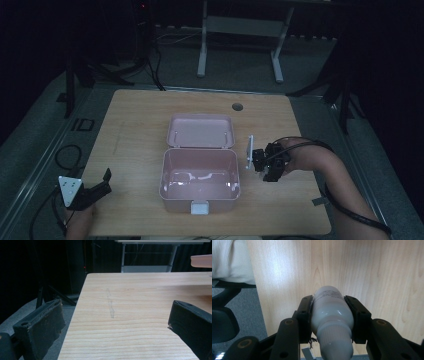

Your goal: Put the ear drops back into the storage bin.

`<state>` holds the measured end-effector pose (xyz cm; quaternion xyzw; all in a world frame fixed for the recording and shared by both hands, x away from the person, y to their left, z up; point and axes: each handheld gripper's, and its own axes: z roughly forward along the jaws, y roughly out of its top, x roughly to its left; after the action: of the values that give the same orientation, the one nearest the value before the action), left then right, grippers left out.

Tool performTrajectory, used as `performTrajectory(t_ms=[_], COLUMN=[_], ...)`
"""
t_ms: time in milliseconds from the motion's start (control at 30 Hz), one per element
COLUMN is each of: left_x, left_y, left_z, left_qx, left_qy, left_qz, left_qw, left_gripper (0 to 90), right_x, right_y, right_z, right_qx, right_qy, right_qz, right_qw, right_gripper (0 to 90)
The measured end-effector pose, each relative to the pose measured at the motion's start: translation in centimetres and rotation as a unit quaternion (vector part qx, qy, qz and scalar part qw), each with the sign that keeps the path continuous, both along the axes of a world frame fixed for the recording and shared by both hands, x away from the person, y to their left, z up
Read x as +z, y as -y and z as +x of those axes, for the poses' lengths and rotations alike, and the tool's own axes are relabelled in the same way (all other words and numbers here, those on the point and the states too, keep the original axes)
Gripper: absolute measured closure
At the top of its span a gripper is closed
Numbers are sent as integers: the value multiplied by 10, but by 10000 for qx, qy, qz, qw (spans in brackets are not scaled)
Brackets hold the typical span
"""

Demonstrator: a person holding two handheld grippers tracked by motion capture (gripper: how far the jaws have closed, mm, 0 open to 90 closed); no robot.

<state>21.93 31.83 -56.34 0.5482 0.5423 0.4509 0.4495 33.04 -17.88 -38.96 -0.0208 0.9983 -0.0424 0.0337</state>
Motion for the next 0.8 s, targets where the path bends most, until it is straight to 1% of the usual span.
performTrajectory(t_ms=[100,333,467,500,700,800], left_x=[0,0,0,0,0,0], left_y=[0,0,0,0,0,0], left_z=[0,0,0,0,0,0], left_qx=[0,-5,-12,-13,-20,-24], left_qy=[0,-4,-6,-5,-5,-4], left_qz=[-6,-10,-8,-11,-12,-17], left_qw=[10000,10000,10000,10000,10000,10000], left_gripper=[5,5,5,5,5,5], right_x=[8,21,23,23,24,26], right_y=[-3,-12,-19,-21,-34,-42], right_z=[1,2,2,1,0,-1], right_qx=[7,-5,58,36,181,225], right_qy=[47,145,154,151,140,118], right_qz=[70,57,72,60,113,84], right_qw=[10000,9999,9998,9999,9997,9996], right_gripper=[598,598,598,598,598,598])
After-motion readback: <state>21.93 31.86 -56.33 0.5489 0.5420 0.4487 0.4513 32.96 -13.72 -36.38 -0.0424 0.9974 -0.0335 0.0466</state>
